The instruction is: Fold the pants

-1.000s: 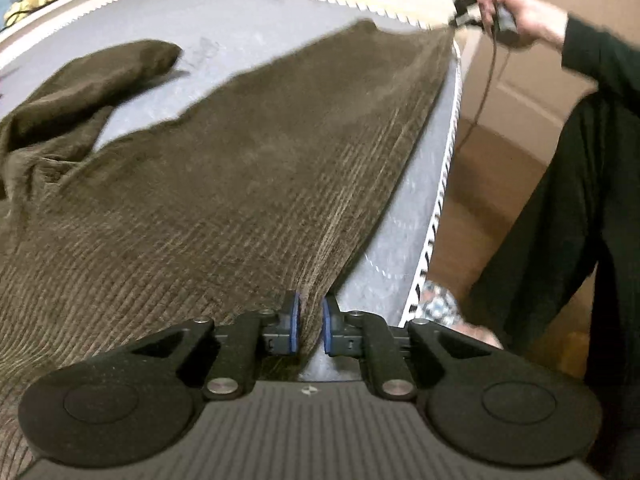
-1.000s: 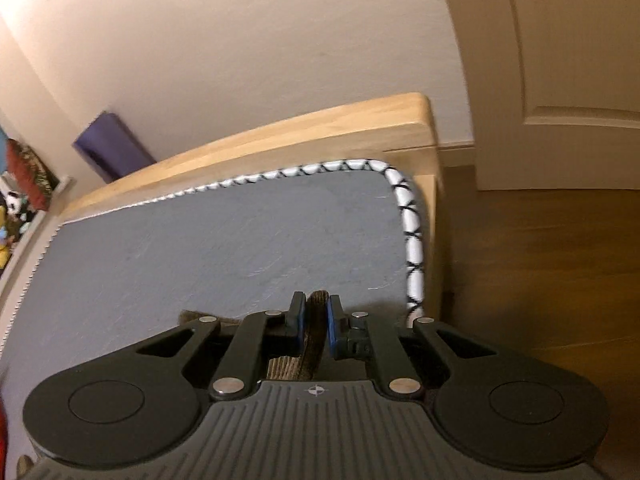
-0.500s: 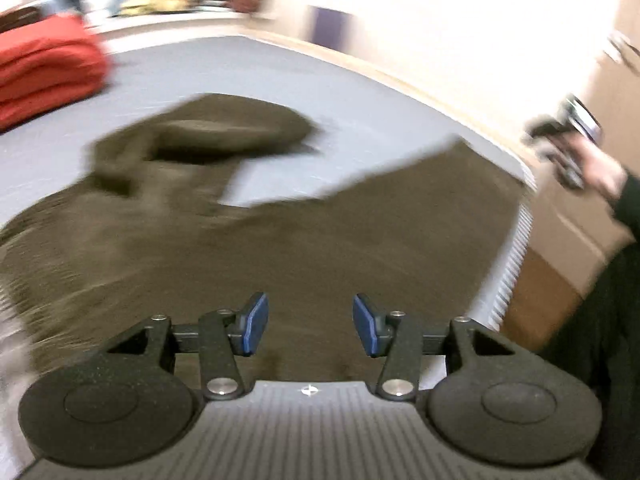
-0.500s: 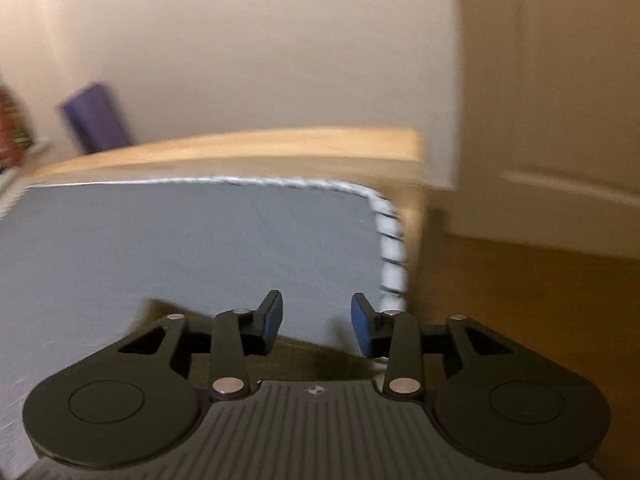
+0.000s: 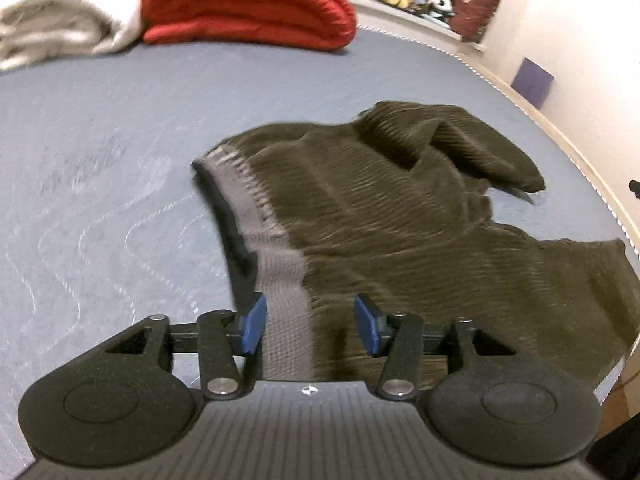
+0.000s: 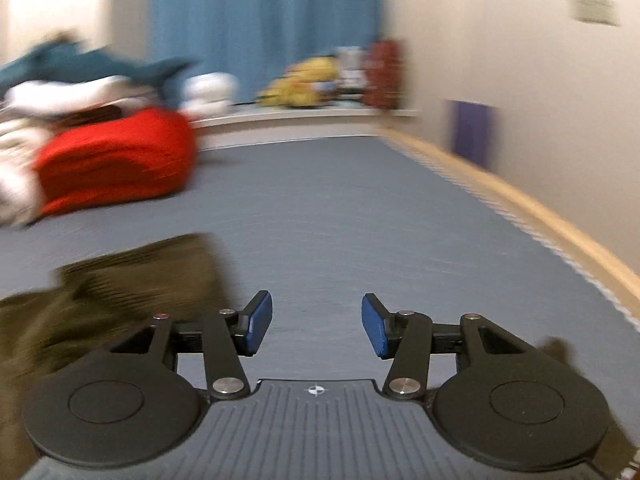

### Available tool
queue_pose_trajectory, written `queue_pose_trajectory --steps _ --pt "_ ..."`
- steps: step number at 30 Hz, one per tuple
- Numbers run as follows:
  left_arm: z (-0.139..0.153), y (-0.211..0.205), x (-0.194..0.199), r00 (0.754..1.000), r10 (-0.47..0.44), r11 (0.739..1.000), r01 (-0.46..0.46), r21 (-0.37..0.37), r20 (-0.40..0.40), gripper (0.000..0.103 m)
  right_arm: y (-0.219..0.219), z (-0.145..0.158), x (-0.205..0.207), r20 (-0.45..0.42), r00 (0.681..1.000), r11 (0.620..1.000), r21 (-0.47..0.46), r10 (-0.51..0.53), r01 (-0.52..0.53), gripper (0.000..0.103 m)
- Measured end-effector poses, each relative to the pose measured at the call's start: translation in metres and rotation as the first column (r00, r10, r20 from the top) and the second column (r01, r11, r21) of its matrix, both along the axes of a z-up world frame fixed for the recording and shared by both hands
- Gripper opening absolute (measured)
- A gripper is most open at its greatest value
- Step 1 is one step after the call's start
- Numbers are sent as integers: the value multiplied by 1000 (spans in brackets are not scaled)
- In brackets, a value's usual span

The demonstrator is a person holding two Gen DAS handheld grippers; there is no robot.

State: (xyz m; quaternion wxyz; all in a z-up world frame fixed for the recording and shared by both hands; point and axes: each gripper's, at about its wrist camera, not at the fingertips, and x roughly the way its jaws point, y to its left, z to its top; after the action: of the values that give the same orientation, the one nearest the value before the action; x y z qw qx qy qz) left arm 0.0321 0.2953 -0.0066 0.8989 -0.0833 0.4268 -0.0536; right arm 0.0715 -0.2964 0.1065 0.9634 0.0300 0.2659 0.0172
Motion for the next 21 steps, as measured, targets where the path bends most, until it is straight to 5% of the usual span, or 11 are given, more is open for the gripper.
queue_pose_trajectory --steps 2,7,10,12,14,16,21 --pt "-6 14 4 1000 18 999 -18 -35 -15 77 38 4 1 -27 995 995 38 98 -97 54" --pt "-32 35 13 996 36 986 -48 -157 -78 78 104 11 3 -80 969 972 45 234 -231 57" --pt "-45 31 13 993 21 985 -41 -169 -119 76 127 15 2 -81 965 969 15 249 -248 58" --pt "-53 24 9 993 2 990 -19 -138 -121 72 130 13 10 -94 967 972 28 236 -234 59" --pt "-52 15 3 992 -47 993 34 -112 -114 40 131 7 18 -108 971 977 43 214 -211 59" --pt "-47 17 -5 993 -41 991 26 -132 -114 26 125 3 21 -118 974 980 62 194 -187 58" --pt "-8 35 -41 999 -36 978 28 -206 -35 23 122 -6 30 -125 983 988 91 132 -121 58"
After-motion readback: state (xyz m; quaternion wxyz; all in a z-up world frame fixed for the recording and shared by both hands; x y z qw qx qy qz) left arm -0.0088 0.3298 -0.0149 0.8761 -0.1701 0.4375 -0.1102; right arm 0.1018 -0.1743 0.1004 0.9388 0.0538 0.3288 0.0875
